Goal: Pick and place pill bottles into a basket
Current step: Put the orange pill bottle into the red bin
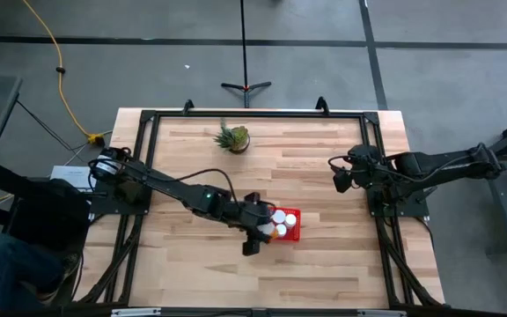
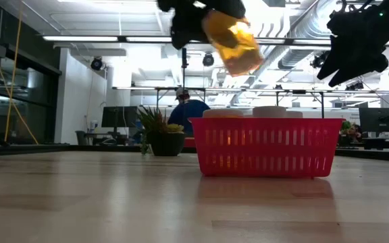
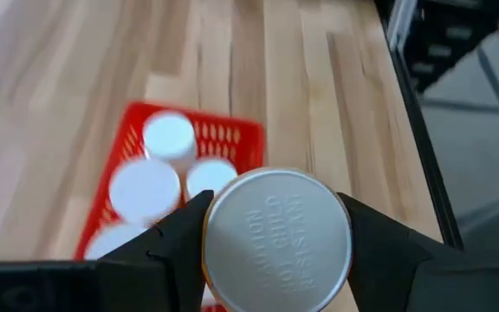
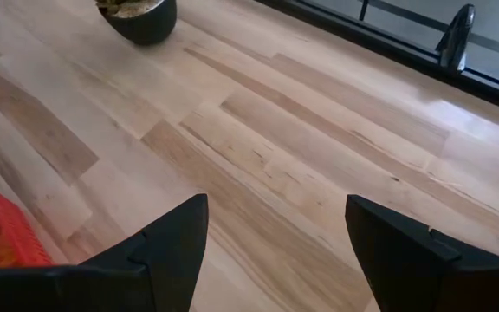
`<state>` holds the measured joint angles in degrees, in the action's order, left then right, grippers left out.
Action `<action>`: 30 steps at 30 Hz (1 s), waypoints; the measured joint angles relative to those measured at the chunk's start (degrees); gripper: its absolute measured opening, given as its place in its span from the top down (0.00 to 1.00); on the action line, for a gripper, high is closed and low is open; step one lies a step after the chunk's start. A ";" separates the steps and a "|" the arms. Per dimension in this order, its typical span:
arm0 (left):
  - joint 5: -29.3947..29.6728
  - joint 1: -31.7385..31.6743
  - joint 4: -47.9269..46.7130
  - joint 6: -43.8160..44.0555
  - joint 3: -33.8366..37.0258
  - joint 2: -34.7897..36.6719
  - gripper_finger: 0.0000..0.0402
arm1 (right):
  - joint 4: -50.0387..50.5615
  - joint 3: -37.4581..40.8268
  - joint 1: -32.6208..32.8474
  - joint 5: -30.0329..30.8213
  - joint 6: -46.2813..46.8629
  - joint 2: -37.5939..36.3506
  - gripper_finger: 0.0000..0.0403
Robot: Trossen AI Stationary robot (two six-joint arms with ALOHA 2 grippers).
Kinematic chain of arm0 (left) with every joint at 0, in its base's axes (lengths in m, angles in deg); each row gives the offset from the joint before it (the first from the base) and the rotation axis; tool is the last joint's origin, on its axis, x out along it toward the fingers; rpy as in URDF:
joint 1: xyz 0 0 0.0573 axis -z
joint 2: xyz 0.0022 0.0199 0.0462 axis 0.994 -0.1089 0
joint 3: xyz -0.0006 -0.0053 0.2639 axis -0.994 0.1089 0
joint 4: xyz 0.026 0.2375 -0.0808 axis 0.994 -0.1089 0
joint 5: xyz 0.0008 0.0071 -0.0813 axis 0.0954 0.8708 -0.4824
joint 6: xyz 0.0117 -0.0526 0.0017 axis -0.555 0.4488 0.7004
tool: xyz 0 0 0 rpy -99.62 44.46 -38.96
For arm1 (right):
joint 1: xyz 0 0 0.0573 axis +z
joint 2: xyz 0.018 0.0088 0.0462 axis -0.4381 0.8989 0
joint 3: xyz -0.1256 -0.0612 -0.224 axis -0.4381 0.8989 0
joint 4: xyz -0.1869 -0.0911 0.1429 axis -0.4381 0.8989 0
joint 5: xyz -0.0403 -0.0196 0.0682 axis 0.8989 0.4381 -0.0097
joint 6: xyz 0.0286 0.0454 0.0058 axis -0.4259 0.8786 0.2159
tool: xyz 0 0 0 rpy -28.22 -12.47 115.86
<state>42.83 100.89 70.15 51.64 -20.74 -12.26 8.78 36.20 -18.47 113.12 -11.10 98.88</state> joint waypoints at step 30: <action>-1.74 -3.31 10.61 -3.88 -8.65 -12.51 0.36 | 0.56 -0.02 -0.02 0.99 0.44 -0.03 0.35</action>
<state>41.09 97.58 80.77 47.76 -29.39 -24.77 9.34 36.18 -18.50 114.11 -10.66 98.85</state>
